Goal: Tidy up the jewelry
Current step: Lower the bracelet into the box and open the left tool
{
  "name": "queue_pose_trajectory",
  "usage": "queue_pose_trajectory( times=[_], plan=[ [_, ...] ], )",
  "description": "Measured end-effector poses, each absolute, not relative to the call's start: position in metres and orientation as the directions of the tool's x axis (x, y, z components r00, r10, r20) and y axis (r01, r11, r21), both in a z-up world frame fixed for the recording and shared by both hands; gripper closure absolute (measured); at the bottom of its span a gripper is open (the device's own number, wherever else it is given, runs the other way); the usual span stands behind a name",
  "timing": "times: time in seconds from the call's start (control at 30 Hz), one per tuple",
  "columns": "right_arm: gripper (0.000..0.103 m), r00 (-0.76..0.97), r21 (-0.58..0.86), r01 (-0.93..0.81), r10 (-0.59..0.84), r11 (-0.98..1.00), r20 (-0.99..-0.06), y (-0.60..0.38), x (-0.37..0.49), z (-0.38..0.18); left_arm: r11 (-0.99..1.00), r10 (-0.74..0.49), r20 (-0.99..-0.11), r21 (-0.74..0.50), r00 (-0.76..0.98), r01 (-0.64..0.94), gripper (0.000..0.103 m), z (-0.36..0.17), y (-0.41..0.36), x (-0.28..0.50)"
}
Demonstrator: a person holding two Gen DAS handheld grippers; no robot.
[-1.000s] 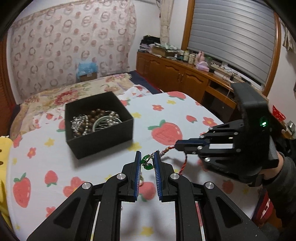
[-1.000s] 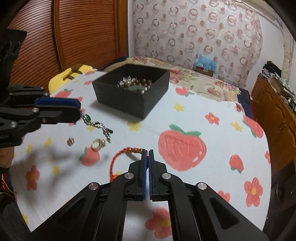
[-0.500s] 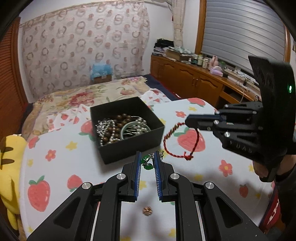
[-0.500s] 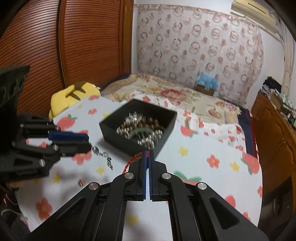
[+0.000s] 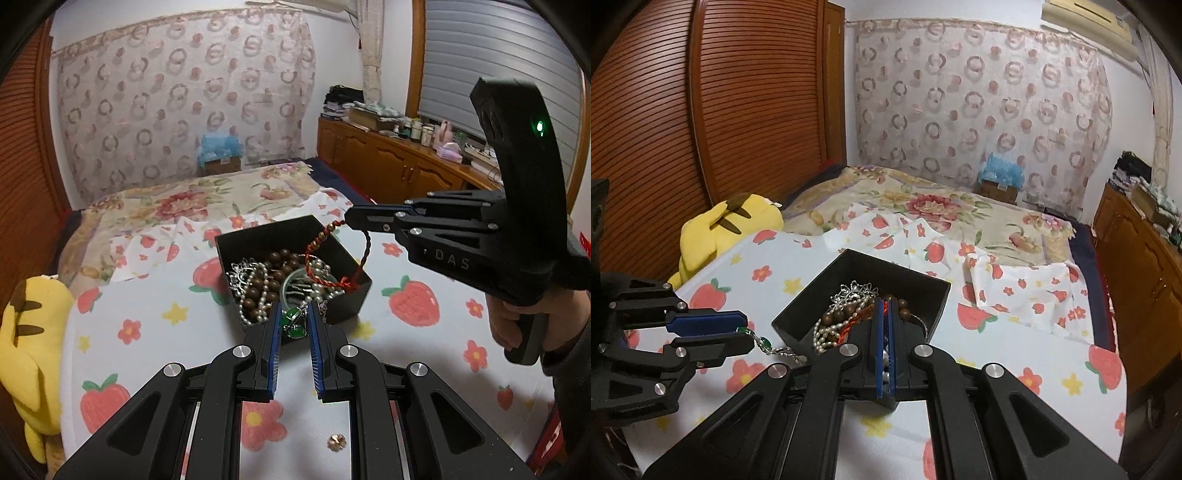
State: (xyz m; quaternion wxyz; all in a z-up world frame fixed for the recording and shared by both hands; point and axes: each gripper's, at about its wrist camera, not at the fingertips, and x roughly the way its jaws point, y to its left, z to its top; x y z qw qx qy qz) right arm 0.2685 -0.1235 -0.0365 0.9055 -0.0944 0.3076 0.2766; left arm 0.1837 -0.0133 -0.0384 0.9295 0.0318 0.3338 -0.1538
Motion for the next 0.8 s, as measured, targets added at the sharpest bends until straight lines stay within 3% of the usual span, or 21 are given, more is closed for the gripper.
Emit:
queue_pose_trajectory(
  times=[0.33,0.8],
  plan=[
    [0.099,0.614,0.084,-0.554,0.474,0.828,-0.631,-0.123,0.291,-0.059,0.958,-0.245,-0.627,-0.040,0.740,0.283,0.090,-0.035,-0.009,0.204],
    [0.099,0.654,0.057,-0.528,0.449,0.847,-0.609,-0.160,0.261,-0.064,0.962,-0.214,-0.645,-0.010,0.733,0.272,0.090,-0.034,-0.024,0.243]
  ],
)
